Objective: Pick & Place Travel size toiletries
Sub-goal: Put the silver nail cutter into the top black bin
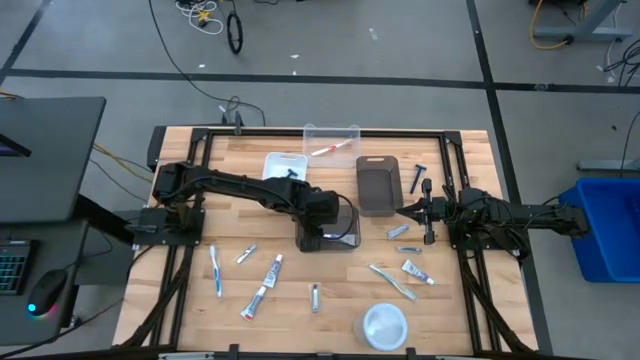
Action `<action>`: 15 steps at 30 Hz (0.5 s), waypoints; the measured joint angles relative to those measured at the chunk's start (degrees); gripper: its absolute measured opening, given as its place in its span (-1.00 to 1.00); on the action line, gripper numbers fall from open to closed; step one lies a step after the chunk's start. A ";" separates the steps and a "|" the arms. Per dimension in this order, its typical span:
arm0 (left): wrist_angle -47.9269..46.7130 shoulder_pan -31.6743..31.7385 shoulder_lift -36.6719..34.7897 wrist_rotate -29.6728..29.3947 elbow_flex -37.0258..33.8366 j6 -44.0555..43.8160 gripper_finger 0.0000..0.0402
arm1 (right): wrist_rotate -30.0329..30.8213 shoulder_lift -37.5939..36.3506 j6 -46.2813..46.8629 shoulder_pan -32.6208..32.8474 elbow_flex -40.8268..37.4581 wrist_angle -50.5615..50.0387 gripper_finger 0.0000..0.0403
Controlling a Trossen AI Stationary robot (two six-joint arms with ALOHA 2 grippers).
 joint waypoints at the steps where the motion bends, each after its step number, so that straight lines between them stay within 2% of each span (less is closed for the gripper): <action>1: -1.20 0.01 0.00 -0.02 1.17 0.00 -0.23 | 0.01 0.00 0.00 0.00 -0.01 0.02 -0.93; 8: -5.53 0.00 -0.02 -0.15 5.81 -0.95 -0.43 | 0.01 0.00 0.00 0.00 0.01 0.02 -0.93; 15: -6.48 -0.75 -0.07 -0.18 5.57 -1.31 -0.67 | -0.01 0.00 0.00 0.00 -0.01 0.02 -0.93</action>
